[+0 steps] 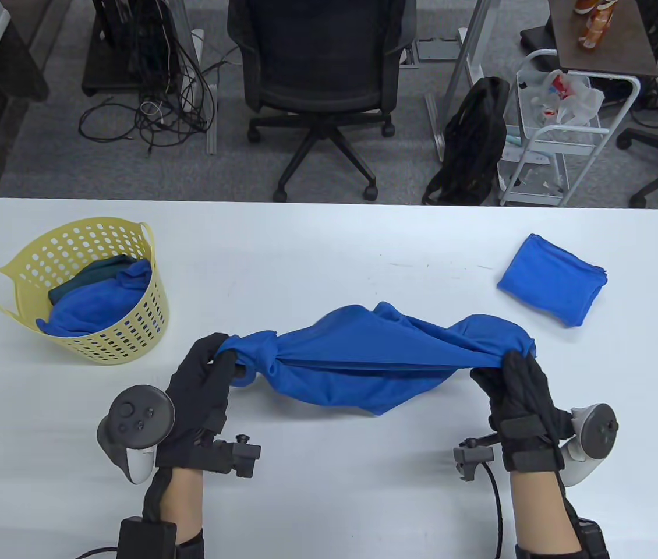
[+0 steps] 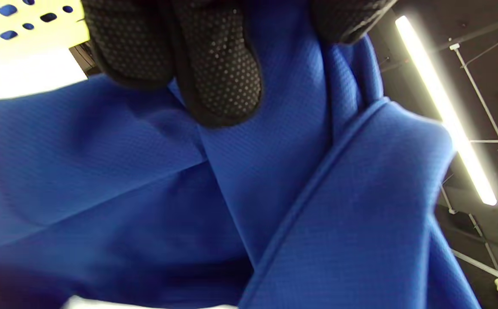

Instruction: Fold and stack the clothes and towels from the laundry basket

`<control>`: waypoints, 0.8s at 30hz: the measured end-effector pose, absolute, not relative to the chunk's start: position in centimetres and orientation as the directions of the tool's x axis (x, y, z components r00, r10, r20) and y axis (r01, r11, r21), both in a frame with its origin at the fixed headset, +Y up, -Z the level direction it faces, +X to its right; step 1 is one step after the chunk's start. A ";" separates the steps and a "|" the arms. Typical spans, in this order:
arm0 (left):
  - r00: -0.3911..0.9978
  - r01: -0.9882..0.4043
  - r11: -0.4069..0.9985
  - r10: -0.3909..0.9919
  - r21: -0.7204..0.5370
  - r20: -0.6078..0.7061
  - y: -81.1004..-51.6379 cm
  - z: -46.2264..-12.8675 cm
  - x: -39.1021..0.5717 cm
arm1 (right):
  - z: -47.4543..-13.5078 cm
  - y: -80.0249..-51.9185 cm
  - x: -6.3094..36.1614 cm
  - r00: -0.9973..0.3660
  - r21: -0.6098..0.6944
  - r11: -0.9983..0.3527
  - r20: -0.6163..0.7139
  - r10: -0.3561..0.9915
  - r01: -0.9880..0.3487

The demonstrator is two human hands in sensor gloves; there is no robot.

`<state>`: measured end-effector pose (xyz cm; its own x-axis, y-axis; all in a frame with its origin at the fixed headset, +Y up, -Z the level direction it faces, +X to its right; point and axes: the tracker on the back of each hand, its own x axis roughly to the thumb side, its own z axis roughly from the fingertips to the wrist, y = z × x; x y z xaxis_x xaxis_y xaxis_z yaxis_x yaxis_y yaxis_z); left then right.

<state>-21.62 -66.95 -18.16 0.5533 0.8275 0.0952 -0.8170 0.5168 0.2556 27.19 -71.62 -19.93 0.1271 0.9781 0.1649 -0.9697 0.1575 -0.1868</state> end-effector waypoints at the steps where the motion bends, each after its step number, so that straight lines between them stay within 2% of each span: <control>1: 0.572 -0.804 0.535 0.815 0.258 0.093 -66.9 -18.2 -21.4 | -19.9 -71.6 27.2 0.110 -0.196 0.143 0.166 0.980 -0.970; 5: 0.556 -0.821 0.520 0.822 0.236 0.125 -66.8 -18.2 -21.2 | -20.0 -71.5 27.0 0.132 -0.181 0.167 0.189 0.973 -0.969; 6: 0.522 -0.847 0.483 0.836 0.223 0.170 -66.7 -18.1 -21.3 | -19.9 -71.4 27.0 0.155 -0.168 0.192 0.208 0.966 -0.967; 8: 0.375 -0.923 0.318 0.872 0.217 0.314 -65.8 -17.6 -21.3 | -19.8 -70.6 27.1 0.236 -0.146 0.277 0.252 0.939 -0.950; 10: 0.212 -0.975 0.163 0.889 0.152 0.406 -64.4 -16.7 -21.4 | -19.4 -69.2 27.2 0.321 -0.090 0.367 0.328 0.889 -0.926; 12: 0.167 -0.986 0.135 0.878 0.102 0.448 -63.2 -15.8 -21.2 | -18.9 -67.9 27.2 0.356 -0.054 0.403 0.371 0.858 -0.914; 13: 0.187 -0.982 0.153 0.877 0.111 0.444 -62.6 -15.3 -21.1 | -18.6 -67.3 27.2 0.349 -0.058 0.400 0.386 0.854 -0.915; 16: 0.366 -0.926 0.291 0.846 0.241 0.387 -62.4 -15.1 -20.8 | -18.2 -66.7 27.3 0.240 -0.133 0.307 0.372 0.897 -0.942; 17: 0.440 -0.891 0.368 0.841 0.264 0.313 -63.1 -15.6 -20.8 | -18.5 -67.0 27.2 0.163 -0.143 0.226 0.356 0.920 -0.964; 18: 0.491 -0.863 0.436 0.841 0.253 0.226 -64.1 -16.4 -20.7 | -18.9 -67.5 27.1 0.047 -0.120 0.093 0.338 0.940 -0.988; 20: 0.517 -0.851 0.485 0.842 0.203 0.153 -66.2 -17.8 -20.4 | -19.4 -68.7 27.1 -0.171 -0.094 -0.153 0.245 0.954 -0.984; 24: 0.544 -0.835 0.532 0.836 0.139 0.075 -68.3 -19.1 -19.8 | -20.1 -70.3 27.0 -0.327 -0.163 -0.302 0.159 0.932 -0.939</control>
